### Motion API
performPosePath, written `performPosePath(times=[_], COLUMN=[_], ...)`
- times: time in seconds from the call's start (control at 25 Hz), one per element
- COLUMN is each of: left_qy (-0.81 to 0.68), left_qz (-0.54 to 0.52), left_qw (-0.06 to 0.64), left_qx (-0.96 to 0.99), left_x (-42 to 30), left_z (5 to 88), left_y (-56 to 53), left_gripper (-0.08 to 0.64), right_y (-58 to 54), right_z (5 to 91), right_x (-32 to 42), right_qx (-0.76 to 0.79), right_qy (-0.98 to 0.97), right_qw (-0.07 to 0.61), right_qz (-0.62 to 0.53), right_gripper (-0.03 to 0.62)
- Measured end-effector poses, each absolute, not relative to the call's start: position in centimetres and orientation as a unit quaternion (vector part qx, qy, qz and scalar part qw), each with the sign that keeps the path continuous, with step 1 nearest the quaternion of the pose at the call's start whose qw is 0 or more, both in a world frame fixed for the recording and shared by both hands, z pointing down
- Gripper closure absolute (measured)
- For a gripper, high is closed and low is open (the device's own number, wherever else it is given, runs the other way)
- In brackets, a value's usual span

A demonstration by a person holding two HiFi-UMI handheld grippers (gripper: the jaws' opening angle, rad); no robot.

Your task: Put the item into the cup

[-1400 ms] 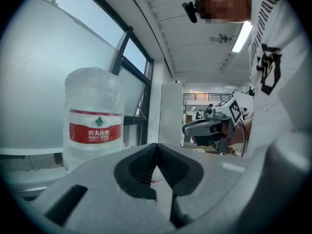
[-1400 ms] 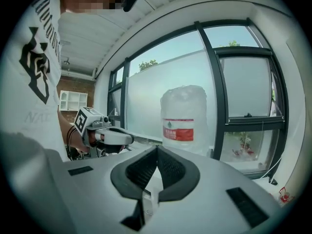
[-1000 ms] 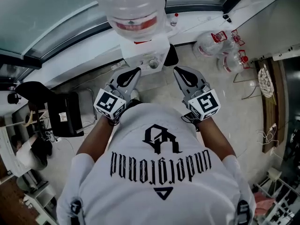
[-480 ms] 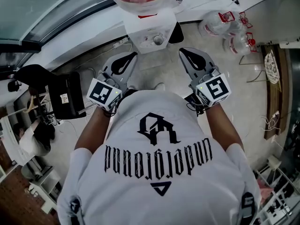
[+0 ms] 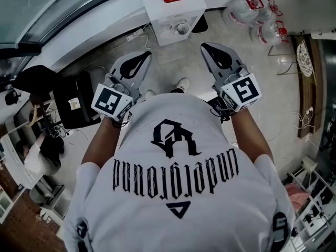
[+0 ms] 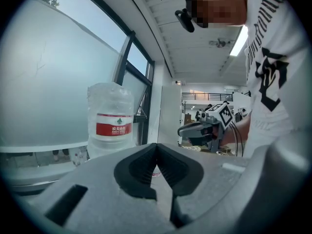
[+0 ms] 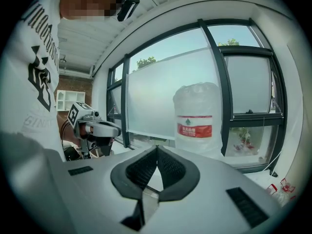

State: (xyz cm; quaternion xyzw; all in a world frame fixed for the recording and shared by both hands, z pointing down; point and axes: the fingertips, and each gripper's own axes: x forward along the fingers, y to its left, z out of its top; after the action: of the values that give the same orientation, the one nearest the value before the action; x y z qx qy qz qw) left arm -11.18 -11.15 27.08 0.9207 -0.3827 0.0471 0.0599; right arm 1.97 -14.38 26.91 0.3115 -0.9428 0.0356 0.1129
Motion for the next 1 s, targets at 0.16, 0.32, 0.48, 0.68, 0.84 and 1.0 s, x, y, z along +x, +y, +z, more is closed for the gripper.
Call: performPosePath(times=[0.16,0.32,0.48,0.68,0.84,1.0], left_qy=[-0.373,-0.363,-0.349,-0.329,-0.315,-0.319], left_qz=[0.039,0.035,0.03,0.025,0.019,0.01], left_qw=[0.065,0.065,0.07,0.076,0.07,0.067], left_qx=[0.925,0.929,0.934,0.941,0.946,0.945], left_x=[-13.9,-16.3,-18.3,-20.0,-19.9,-19.1], left_z=[27.1,27.1,27.2,28.0,27.9,27.4], left_y=[-9.0,-6.8,-4.4,-1.9,-0.1,1.2], left_gripper=[0.548,0.548,0.548,0.548,0.548,0.548], right_y=[-12.0,-9.4,-6.6,-3.2,-1.0,0.6], right_z=[26.6,26.6,26.6,27.2,27.3,26.8], right_x=[-0.4,-2.9,-5.0,-6.8,-6.9,-5.8], right_qx=[0.326,0.334,0.347,0.359,0.364,0.363], right_qy=[-0.937,-0.934,-0.93,-0.923,-0.921,-0.922], right_qw=[0.118,0.12,0.121,0.128,0.131,0.128], right_qz=[0.034,0.033,0.037,0.044,0.046,0.04], right_gripper=[0.577,0.577,0.577,0.577,0.577,0.577])
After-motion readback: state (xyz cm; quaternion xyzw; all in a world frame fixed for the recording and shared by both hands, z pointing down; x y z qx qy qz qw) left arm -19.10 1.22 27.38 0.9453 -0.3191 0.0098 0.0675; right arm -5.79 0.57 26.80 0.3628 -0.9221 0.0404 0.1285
